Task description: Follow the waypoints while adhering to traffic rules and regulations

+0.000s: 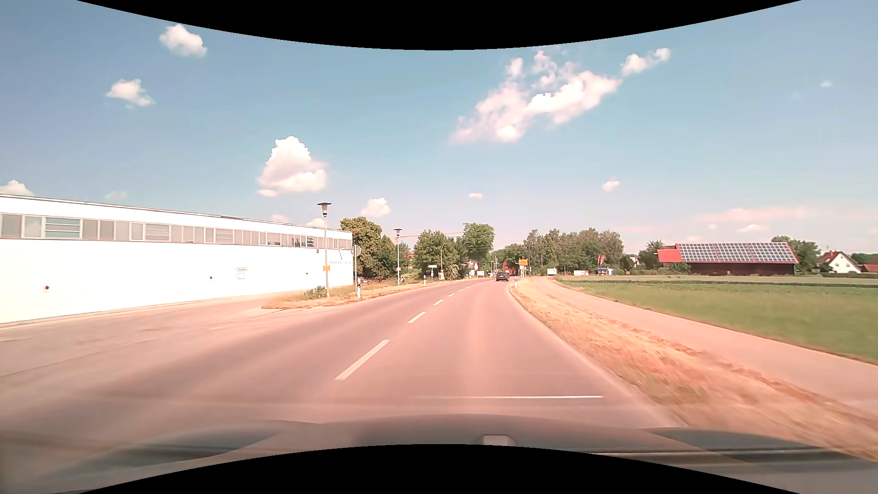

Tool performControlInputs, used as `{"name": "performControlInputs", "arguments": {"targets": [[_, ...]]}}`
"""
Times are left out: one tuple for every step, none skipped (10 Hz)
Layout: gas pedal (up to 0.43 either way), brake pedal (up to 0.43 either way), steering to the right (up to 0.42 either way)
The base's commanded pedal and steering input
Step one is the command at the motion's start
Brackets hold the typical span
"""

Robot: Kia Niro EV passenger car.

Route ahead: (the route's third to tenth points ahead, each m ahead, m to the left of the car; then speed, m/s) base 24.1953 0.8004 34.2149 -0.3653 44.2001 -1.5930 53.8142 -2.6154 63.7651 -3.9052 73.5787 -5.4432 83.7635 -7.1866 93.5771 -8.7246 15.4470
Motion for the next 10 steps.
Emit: {"name": "performControlInputs", "arguments": {"targets": [[0.059, 0.0, 0.02], [0.059, 0.0, 0.019], [0.059, 0.0, 0.019], [0.059, 0.0, 0.019], [0.059, 0.0, 0.019], [0.059, 0.0, 0.019], [0.059, 0.0, 0.019], [0.059, 0.0, 0.019], [0.059, 0.0, 0.018], [0.059, 0.0, 0.018]]}}
